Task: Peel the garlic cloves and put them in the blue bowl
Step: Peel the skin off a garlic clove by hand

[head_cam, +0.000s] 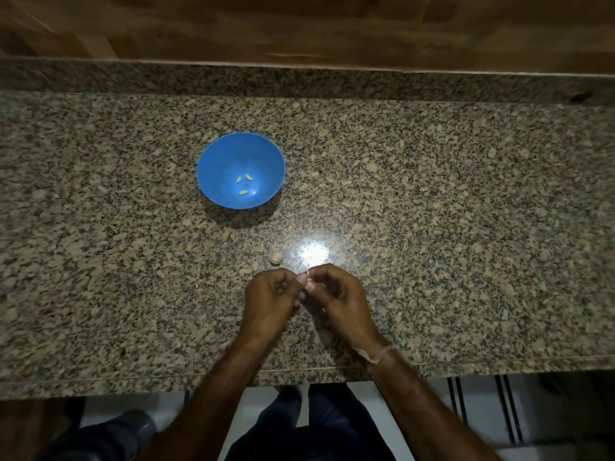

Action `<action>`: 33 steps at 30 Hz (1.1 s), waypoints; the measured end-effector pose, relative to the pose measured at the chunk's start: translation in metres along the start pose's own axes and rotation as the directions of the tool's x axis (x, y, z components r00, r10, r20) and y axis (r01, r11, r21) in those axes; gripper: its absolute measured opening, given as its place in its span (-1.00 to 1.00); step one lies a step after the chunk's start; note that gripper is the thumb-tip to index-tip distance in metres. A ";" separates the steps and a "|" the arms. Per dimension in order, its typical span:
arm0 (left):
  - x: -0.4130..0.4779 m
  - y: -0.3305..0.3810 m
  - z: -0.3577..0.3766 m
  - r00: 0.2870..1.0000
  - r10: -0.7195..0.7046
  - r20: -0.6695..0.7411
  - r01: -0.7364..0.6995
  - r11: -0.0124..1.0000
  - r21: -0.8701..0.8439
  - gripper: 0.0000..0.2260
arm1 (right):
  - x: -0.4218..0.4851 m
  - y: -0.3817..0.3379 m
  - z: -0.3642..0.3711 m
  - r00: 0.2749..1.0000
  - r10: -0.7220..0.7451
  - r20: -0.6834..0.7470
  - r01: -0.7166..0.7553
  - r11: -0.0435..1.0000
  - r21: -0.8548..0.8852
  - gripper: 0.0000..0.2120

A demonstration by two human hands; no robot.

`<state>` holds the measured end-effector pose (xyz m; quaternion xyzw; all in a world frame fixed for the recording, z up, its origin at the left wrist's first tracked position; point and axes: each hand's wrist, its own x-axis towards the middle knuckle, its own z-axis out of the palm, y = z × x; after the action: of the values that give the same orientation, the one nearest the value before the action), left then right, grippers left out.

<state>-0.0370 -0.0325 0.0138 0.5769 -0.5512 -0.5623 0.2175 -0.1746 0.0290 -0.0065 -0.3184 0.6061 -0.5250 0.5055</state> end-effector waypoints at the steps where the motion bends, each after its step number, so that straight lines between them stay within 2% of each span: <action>1: -0.001 0.000 -0.001 1.000 0.004 -0.004 -0.004 1.000 0.008 -0.79 | 0.001 0.000 0.001 1.000 0.023 -0.017 -0.022 0.999 0.028 -0.91; 4: -0.003 0.001 -0.002 0.999 0.002 -0.040 -0.003 1.000 -0.009 -0.88 | 0.000 -0.004 0.005 0.989 0.138 -0.047 -0.125 0.969 0.212 -0.90; 7: -0.007 0.002 -0.004 0.998 0.032 -0.046 -0.033 0.999 -0.016 -0.91 | 0.000 0.001 0.007 0.973 0.217 -0.085 -0.188 0.946 0.265 -0.89; 11: -0.010 0.008 -0.005 0.993 0.105 -0.059 -0.100 0.992 0.080 -0.93 | -0.002 0.003 0.009 0.967 0.243 -0.072 -0.208 0.922 0.326 -0.84; 15: -0.013 0.012 -0.007 0.978 0.202 -0.054 -0.189 0.964 0.190 -0.92 | -0.002 -0.001 0.005 0.974 0.214 -0.071 -0.187 0.943 0.275 -0.84; 21: -0.014 0.017 -0.014 0.961 0.277 0.005 -0.270 0.931 0.244 -0.94 | -0.003 -0.008 0.000 0.990 0.119 -0.070 -0.111 0.988 0.111 -0.90; 27: -0.012 0.017 -0.013 0.966 0.259 0.002 -0.250 0.933 0.258 -0.95 | -0.002 -0.006 -0.003 0.994 0.075 -0.076 -0.072 0.997 0.030 -0.92; 33: -0.012 0.018 -0.008 0.975 0.218 -0.042 -0.202 0.950 0.238 -0.92 | -0.003 -0.006 -0.002 0.996 0.061 -0.064 -0.056 0.996 0.066 -0.89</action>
<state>-0.0342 -0.0297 0.0366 0.5552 -0.6636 -0.4478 0.2258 -0.1766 0.0313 0.0000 -0.2666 0.6145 -0.5394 0.5103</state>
